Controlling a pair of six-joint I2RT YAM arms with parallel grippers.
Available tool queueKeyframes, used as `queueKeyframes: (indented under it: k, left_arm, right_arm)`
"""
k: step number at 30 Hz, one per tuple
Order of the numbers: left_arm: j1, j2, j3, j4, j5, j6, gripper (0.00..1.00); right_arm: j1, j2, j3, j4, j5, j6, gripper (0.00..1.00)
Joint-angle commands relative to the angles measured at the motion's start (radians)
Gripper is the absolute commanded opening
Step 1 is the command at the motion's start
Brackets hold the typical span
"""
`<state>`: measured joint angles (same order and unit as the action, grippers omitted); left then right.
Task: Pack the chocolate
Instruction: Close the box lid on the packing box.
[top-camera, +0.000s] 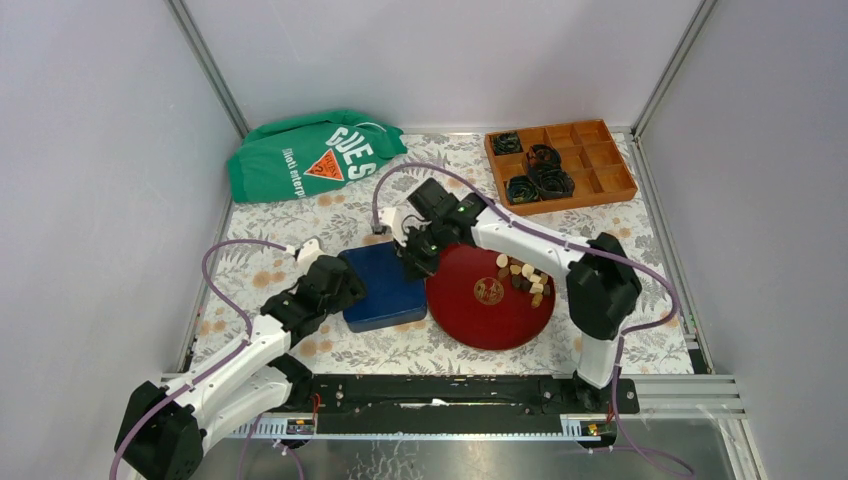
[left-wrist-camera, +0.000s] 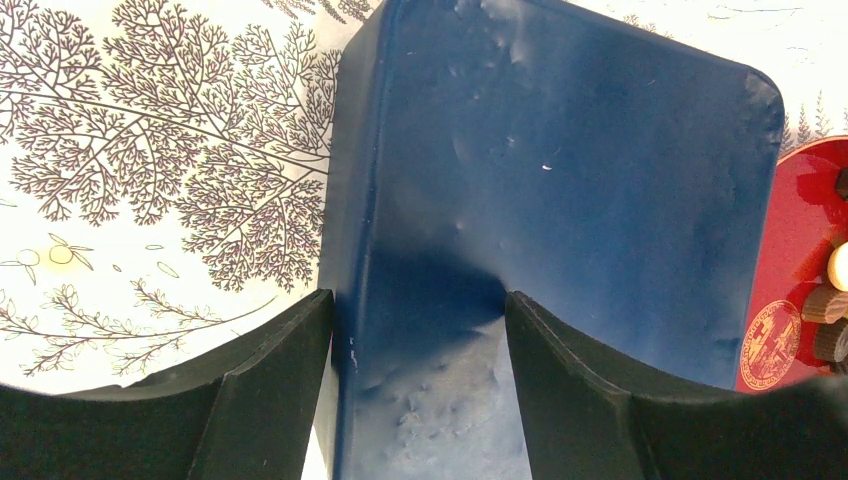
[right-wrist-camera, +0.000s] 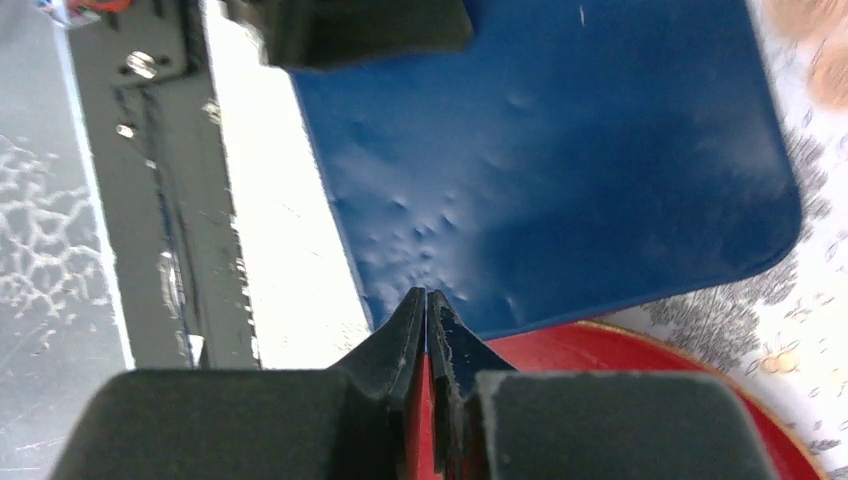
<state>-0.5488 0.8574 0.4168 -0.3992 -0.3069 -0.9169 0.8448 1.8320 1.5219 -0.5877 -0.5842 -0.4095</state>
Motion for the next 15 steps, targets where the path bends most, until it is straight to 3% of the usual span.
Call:
queueKeyframes:
  k: [1, 8, 15]
  left_arm:
    - [0.003, 0.002, -0.007, 0.035, 0.027, 0.006, 0.7]
    - [0.005, 0.004, -0.01, 0.042, 0.039, 0.008, 0.7]
    - [0.006, -0.003, -0.011, 0.045, 0.047, 0.01, 0.7]
  right_arm:
    - [-0.007, 0.112, -0.073, -0.08, 0.113, -0.036, 0.09]
    - [0.0, 0.149, -0.093, -0.074, 0.17, -0.019, 0.09]
    - [-0.007, 0.041, 0.111, -0.151, 0.122, -0.083, 0.13]
